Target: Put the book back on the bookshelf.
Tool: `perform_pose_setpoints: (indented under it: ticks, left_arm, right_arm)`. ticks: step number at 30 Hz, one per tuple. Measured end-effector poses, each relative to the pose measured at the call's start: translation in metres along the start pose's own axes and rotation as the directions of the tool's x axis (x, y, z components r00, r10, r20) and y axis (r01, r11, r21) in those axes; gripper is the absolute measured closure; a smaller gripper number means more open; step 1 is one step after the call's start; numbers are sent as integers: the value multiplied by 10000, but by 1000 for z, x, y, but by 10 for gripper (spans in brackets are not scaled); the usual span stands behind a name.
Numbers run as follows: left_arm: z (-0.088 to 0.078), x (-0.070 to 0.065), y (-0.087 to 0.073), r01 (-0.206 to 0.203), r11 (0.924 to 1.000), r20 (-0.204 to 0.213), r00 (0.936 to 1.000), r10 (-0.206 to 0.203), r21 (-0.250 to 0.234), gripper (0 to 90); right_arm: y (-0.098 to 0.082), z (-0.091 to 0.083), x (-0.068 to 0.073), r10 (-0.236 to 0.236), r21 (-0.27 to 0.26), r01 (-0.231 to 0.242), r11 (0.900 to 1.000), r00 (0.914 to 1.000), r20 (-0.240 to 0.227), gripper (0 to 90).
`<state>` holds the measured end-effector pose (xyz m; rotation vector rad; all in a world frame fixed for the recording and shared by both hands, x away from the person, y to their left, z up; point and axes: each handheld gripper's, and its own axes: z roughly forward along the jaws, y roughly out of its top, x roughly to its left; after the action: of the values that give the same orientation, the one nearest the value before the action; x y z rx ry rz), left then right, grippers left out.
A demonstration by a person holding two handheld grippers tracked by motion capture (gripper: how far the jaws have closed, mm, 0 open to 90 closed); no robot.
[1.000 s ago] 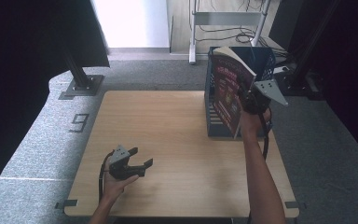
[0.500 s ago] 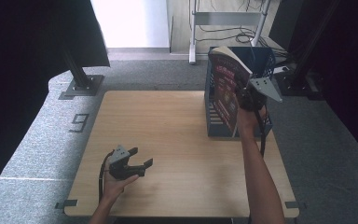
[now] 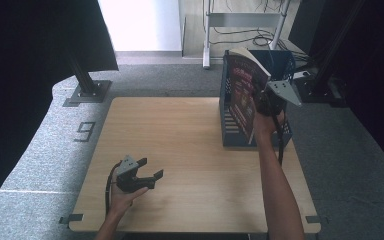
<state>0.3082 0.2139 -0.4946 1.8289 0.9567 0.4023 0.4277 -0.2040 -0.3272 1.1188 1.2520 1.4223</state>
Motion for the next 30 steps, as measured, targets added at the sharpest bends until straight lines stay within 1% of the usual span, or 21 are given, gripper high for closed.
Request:
perform_pose_setpoints:
  ticks: [7, 20, 26, 30]
  left_arm:
    - [-1, 0, 0, 2, 10000, -3, 10000, -2, -18, 155]
    - [-3, 1, -2, 55, 10000, -69, 10000, -55, -75, 155]
    - [-6, 3, -2, 130, 9999, -99, 9999, -131, -95, 155]
    - [-6, 3, -3, 139, 9999, -93, 9999, -140, -84, 155]
  right_arm:
    - [-4, 5, -4, 148, 0, -148, 9999, 9998, 165, 817]
    - [-10, 23, -5, 357, -134, -352, 9993, 9985, 406, 817]
    - [-13, 31, -5, 436, -245, -422, 9988, 9973, 596, 816]
    - [-15, 35, -6, 521, -298, -504, 9983, 9970, 578, 816]
